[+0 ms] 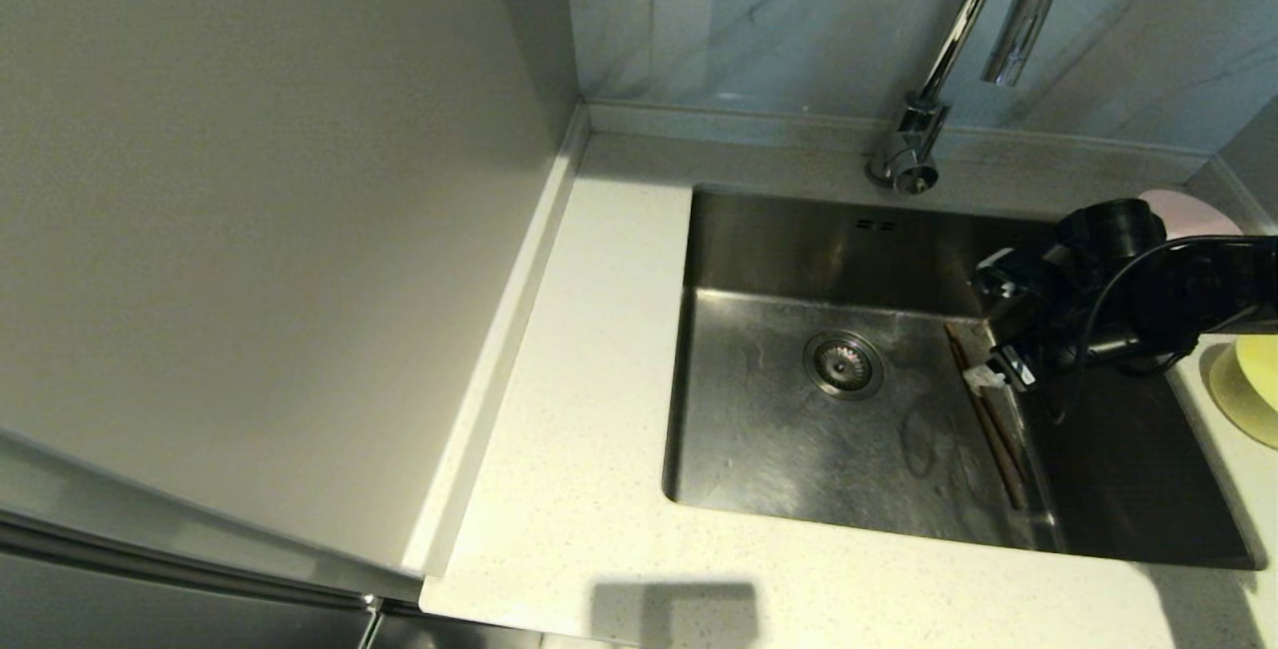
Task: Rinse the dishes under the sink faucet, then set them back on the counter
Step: Put the chopsticks back to the table from the sink
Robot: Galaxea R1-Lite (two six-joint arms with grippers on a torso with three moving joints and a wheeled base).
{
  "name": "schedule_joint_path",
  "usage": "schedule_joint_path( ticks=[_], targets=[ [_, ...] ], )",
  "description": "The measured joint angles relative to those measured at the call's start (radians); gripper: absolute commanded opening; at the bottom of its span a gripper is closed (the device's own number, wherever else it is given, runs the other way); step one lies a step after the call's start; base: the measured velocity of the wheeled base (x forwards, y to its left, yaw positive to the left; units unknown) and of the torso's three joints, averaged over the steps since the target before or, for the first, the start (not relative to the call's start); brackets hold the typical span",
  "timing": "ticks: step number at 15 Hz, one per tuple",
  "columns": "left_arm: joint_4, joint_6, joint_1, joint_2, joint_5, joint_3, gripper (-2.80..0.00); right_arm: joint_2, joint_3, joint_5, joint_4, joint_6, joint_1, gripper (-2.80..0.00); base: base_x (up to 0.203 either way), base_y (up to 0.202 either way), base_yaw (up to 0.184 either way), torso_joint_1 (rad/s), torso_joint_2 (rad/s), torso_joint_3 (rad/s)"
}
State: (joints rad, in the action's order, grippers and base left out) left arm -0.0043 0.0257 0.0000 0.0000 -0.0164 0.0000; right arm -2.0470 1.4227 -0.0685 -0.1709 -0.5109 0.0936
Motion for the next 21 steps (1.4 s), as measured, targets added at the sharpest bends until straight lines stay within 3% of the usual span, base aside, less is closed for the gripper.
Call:
schedule_joint_path(
  ticks=[10, 16, 21],
  targets=[
    [0.000, 0.000, 0.000, 0.000, 0.000, 0.000, -2.80, -0.255, 0.204, -0.044, 0.013, 0.027, 0.006, 0.00, 0.000, 0.000, 0.000, 0.000, 0.00, 0.000],
    [0.000, 0.000, 0.000, 0.000, 0.000, 0.000, -2.80, -0.347, 0.305, -0.155, -0.041, 0.122, 0.006, 0.00, 0.000, 0.000, 0.000, 0.000, 0.00, 0.000],
    [0.000, 0.000, 0.000, 0.000, 0.000, 0.000, -2.80, -0.392, 0.341, -0.088, -0.063, 0.146, 0.022, 0.00, 0.000, 0.000, 0.000, 0.000, 0.00, 0.000]
  ],
)
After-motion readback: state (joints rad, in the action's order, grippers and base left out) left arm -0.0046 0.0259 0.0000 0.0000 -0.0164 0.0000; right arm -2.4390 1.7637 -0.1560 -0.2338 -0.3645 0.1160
